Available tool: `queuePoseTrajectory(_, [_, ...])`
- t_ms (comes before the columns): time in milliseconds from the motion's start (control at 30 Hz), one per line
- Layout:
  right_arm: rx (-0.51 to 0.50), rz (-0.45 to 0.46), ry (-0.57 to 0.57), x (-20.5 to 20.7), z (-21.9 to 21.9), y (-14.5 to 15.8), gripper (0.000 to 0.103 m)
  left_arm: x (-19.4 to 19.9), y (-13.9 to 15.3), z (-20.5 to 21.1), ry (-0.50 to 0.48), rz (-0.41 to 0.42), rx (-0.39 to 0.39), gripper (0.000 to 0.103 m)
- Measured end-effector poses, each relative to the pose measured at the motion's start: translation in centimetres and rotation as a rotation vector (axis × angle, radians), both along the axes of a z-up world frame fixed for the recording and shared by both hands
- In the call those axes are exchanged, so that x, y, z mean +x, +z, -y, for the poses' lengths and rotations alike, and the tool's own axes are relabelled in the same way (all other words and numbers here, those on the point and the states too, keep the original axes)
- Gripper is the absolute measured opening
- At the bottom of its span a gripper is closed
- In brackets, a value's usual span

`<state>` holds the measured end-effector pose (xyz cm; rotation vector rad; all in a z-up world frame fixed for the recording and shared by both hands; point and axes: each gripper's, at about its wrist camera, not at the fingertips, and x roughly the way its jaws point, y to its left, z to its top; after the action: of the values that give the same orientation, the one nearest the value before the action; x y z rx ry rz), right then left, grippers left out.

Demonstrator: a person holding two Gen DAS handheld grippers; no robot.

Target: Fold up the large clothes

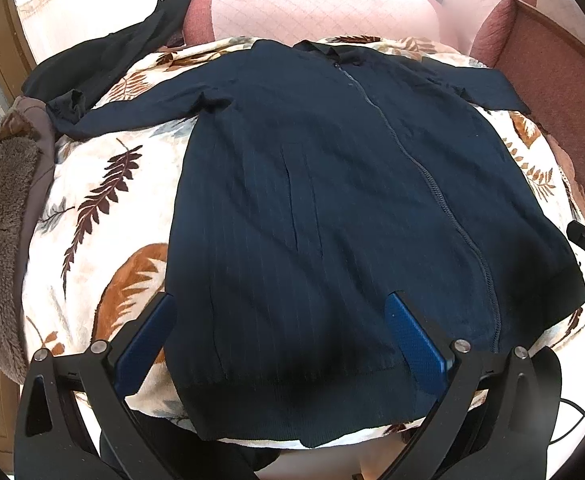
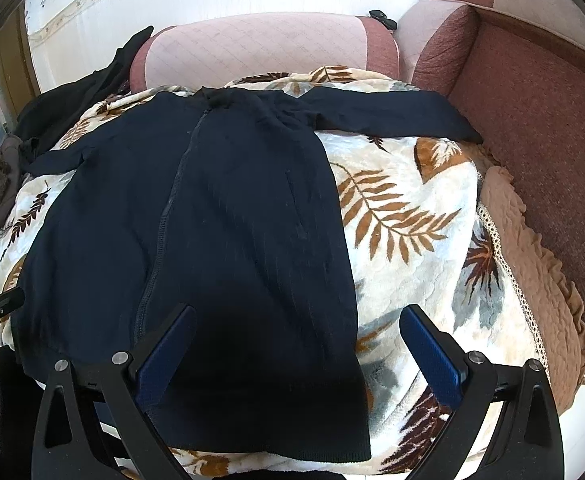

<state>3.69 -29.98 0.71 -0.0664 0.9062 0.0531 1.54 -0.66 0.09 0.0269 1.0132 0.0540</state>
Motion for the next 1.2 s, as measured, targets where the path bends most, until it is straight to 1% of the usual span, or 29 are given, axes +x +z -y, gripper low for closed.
queuePoseTrajectory(333, [0.007, -0.020, 0.005, 1.5, 0.2, -0.6, 0.101, 1.3, -0.7, -0.1, 0.015, -0.024, -0.002, 0.103])
queuePoseTrajectory(433, [0.017, -0.032, 0.013, 2.2, 0.5, -0.7, 0.101, 2.0, -1.0, -0.7, 0.025, -0.039, -0.021, 0.103])
queuePoseTrajectory(500, [0.035, -0.033, 0.003, 2.9, 1.5, -0.6, 0.101, 2.6, -1.1, -1.8, 0.052, -0.055, -0.049, 0.103])
queuePoseTrajectory(567, [0.041, -0.038, -0.030, 3.9, 2.9, -0.7, 0.101, 3.1, -1.0, -3.5, 0.093, -0.058, -0.072, 0.103])
queuePoseTrajectory(633, [0.048, -0.056, -0.058, 4.9, 4.5, -1.1, 0.101, 3.5, -0.9, -5.1, 0.130, -0.058, -0.069, 0.103])
queuePoseTrajectory(733, [0.081, -0.123, -0.074, 6.1, 6.4, -2.5, 0.101, 4.0, -1.4, -7.8, 0.193, -0.082, -0.046, 0.103])
queuePoseTrajectory(833, [0.166, -0.212, -0.018, 6.2, 6.5, -4.5, 0.100, 3.9, -3.1, -9.7, 0.229, -0.149, -0.053, 0.103])
queuePoseTrajectory(867, [0.194, -0.238, 0.013, 6.0, 6.3, -5.1, 0.099, 3.7, -4.0, -9.9, 0.230, -0.186, -0.069, 0.103])
queuePoseTrajectory(900, [0.227, -0.269, 0.062, 5.5, 5.7, -5.9, 0.091, 3.5, -4.7, -10.0, 0.223, -0.216, -0.090, 0.103])
queuePoseTrajectory(933, [0.240, -0.284, 0.096, 5.1, 5.3, -6.2, 0.077, 3.2, -5.5, -9.8, 0.207, -0.245, -0.123, 0.098])
queuePoseTrajectory(967, [0.212, -0.272, 0.117, 4.6, 4.9, -6.3, 0.071, 2.7, -6.3, -9.4, 0.178, -0.274, -0.173, 0.092])
queuePoseTrajectory(1000, [0.142, -0.233, 0.139, 3.9, 4.3, -6.0, 0.049, 2.2, -6.3, -8.8, 0.162, -0.262, -0.142, 0.086])
queuePoseTrajectory(1033, [0.137, -0.235, 0.166, 3.5, 3.9, -5.8, 0.008, 1.8, -6.0, -8.2, 0.133, -0.241, -0.106, 0.058])
queuePoseTrajectory(1067, [0.180, -0.245, 0.172, 3.2, 4.1, -5.4, 0.003, 1.4, -5.4, -7.4, 0.086, -0.239, -0.086, 0.038])
queuePoseTrajectory(1100, [0.233, -0.233, 0.151, 2.9, 4.7, -4.4, 0.003, 1.1, -4.9, -7.3, 0.076, -0.245, -0.087, 0.009])
queuePoseTrajectory(1133, [0.287, -0.220, 0.155, 2.5, 5.1, -3.3, 0.002, 0.6, -4.3, -7.6, 0.070, -0.262, -0.128, 0.001])
queuePoseTrajectory(1200, [0.419, -0.160, 0.192, 0.6, 6.1, 0.3, 0.002, -0.9, -2.5, -8.8, 0.096, -0.262, -0.219, 0.000])
